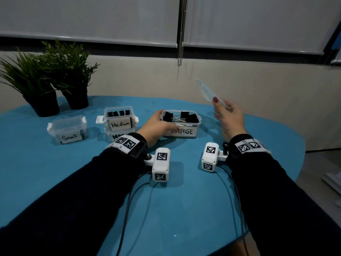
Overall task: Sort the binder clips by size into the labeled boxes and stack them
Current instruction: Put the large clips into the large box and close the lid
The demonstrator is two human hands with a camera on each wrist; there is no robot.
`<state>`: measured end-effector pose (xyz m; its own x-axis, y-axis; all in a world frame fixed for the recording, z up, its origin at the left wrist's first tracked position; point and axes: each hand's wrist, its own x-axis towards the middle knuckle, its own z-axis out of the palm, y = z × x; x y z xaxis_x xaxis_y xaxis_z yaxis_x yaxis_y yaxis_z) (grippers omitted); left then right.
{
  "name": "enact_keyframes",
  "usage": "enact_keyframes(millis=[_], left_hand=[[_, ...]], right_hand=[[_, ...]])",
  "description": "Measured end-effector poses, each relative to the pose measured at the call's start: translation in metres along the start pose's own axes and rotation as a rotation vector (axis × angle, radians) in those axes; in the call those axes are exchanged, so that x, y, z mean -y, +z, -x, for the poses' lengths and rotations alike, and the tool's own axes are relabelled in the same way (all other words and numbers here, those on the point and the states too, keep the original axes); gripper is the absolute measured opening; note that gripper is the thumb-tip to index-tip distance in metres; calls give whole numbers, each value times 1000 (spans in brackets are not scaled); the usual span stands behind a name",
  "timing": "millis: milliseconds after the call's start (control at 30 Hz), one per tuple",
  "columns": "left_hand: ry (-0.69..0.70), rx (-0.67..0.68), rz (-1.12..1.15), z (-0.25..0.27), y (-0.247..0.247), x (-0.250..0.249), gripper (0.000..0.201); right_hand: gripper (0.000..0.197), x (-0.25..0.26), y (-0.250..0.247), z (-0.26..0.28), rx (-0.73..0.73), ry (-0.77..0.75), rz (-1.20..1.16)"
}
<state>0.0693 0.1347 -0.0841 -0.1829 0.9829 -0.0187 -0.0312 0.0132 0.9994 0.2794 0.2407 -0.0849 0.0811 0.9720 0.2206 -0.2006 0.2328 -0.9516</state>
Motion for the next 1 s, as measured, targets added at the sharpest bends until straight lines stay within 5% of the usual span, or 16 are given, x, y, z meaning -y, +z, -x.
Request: enact_keyframes(millis=[100,267,367,567,733,1000], left_hand=[[-49,-61,275,0,2,-12,22],[3,-270,229,-12,-3,-7,44],[52,-340,132,-14,-1,-1,25],[10,-372,70,-10,-1,0,20],[-23,-337,101,-8,-1,-1,20],[50,-375,-238,-6,4,-9,28]], right_hand=[[43,4,10,12,307,28,-6],[51,4,10,22,455,38,87],[61,3,9,21,477,32,136],[27,-2,14,15,362,61,135],[20,-6,17,14,260,165,172],[37,-4,22,15,75,118,377]])
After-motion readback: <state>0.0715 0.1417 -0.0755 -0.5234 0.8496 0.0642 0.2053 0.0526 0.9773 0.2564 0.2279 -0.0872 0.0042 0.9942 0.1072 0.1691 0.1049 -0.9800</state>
